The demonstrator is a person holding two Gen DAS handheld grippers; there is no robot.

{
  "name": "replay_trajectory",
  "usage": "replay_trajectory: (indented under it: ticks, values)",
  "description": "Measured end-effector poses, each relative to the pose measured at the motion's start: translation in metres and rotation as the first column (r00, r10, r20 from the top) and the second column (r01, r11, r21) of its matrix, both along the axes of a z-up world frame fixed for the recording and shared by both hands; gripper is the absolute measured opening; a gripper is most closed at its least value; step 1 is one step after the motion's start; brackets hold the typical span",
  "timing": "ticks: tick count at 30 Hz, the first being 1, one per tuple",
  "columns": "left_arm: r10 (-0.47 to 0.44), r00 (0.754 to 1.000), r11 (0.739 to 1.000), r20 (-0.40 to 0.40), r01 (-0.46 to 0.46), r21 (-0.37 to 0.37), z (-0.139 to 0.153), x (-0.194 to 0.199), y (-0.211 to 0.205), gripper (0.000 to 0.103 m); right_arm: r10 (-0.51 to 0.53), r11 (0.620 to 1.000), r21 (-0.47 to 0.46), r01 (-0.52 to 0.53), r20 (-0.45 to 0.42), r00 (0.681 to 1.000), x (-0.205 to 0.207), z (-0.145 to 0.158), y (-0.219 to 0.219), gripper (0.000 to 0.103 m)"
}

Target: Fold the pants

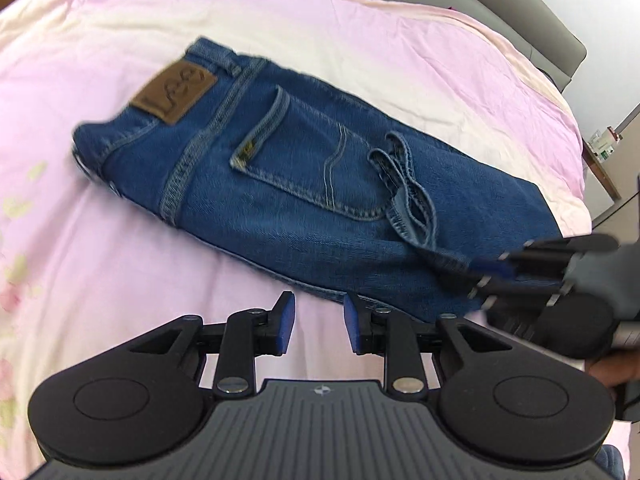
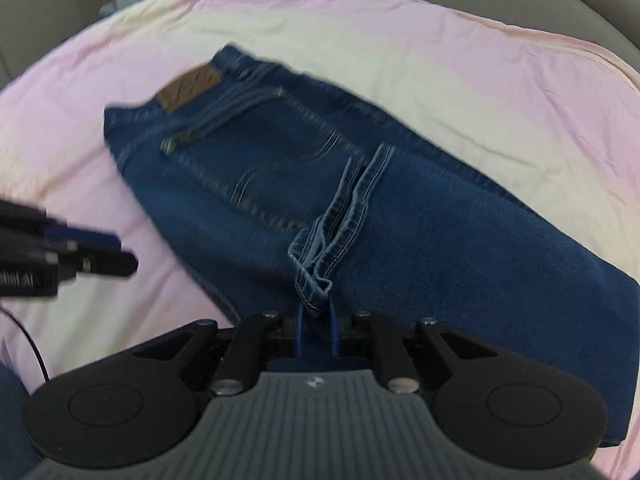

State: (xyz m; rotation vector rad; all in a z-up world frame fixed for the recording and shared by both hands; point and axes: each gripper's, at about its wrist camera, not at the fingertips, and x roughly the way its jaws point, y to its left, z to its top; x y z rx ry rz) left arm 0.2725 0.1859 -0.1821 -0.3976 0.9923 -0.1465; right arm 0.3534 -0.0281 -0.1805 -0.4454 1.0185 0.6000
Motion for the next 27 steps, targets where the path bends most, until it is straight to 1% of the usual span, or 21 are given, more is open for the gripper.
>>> replay_trajectory:
  ticks: [1, 3, 4, 5, 6, 8, 10, 12, 14, 16, 19, 20, 24, 27]
  values:
    - [-0.001, 1.0, 1.0, -0.003, 0.001, -0.005, -0.002, -0.001, 0.0, 0.031, 0.037, 0.999, -0.033, -0.036, 0.013, 0.999, -0.006, -0.009, 0.005, 0.009]
    - [-0.004, 1.0, 1.0, -0.006, 0.004, -0.007, -0.003, -0.002, -0.001, 0.031, 0.096, 0.992, -0.08, -0.093, 0.043, 0.994, -0.011, -0.017, 0.009, 0.01]
    - [-0.009, 1.0, 1.0, -0.005, 0.009, -0.011, -0.002, -0.002, -0.002, 0.031, 0.106, 0.991, -0.087, -0.102, 0.042, 0.994, -0.01, -0.02, 0.01, 0.011]
    - [-0.013, 1.0, 1.0, -0.005, 0.013, -0.019, -0.001, 0.0, -0.002, 0.031, 0.108, 0.991, -0.087, -0.105, 0.026, 0.994, -0.005, -0.019, 0.011, 0.015]
    - [-0.017, 1.0, 0.999, -0.003, 0.017, -0.028, 0.0, 0.002, -0.002, 0.031, 0.118, 0.99, -0.08, -0.117, 0.003, 0.993, -0.002, -0.02, 0.01, 0.018]
    - [-0.03, 1.0, 0.998, -0.001, 0.03, -0.052, 0.002, 0.004, -0.001, 0.033, 0.147, 0.987, -0.066, -0.148, -0.021, 0.989, -0.002, -0.019, 0.012, 0.03]
    - [-0.039, 0.999, 0.997, -0.003, 0.039, -0.069, 0.003, 0.009, -0.001, 0.035, 0.166, 0.985, -0.043, -0.168, -0.048, 0.985, -0.005, -0.013, 0.009, 0.037]
    - [-0.045, 0.999, 0.994, -0.002, 0.044, -0.101, 0.003, 0.015, -0.001, 0.036, 0.165, 0.986, 0.004, -0.165, -0.091, 0.982, -0.003, -0.007, 0.004, 0.035]
    - [-0.037, 0.999, 0.99, -0.002, 0.037, -0.139, 0.002, 0.022, 0.001, 0.041, 0.145, 0.989, 0.053, -0.14, -0.119, 0.982, -0.002, 0.003, -0.006, 0.036]
    - [-0.021, 1.0, 0.986, -0.005, 0.02, -0.165, 0.003, 0.03, 0.002, 0.044, 0.105, 0.992, 0.075, -0.097, -0.106, 0.989, 0.001, 0.013, -0.019, 0.036]
    - [-0.02, 1.0, 0.985, -0.013, 0.018, -0.171, 0.003, 0.046, -0.004, 0.044, 0.034, 0.991, 0.135, -0.022, -0.087, 0.996, 0.013, 0.023, -0.038, 0.036]
    - [-0.01, 1.0, 0.985, -0.015, 0.008, -0.174, 0.003, 0.051, -0.006, 0.044, 0.008, 0.987, 0.158, 0.007, -0.094, 0.996, 0.019, 0.026, -0.044, 0.036]
    - [0.035, 0.999, 0.979, -0.023, -0.038, -0.201, -0.001, 0.068, -0.009, 0.044, -0.098, 0.962, 0.242, 0.128, -0.131, 0.987, 0.048, 0.022, -0.045, 0.035]
    - [0.054, 0.998, 0.978, -0.025, -0.058, -0.201, -0.003, 0.075, -0.01, 0.044, -0.133, 0.94, 0.29, 0.181, -0.18, 0.975, 0.069, 0.011, -0.034, 0.035]
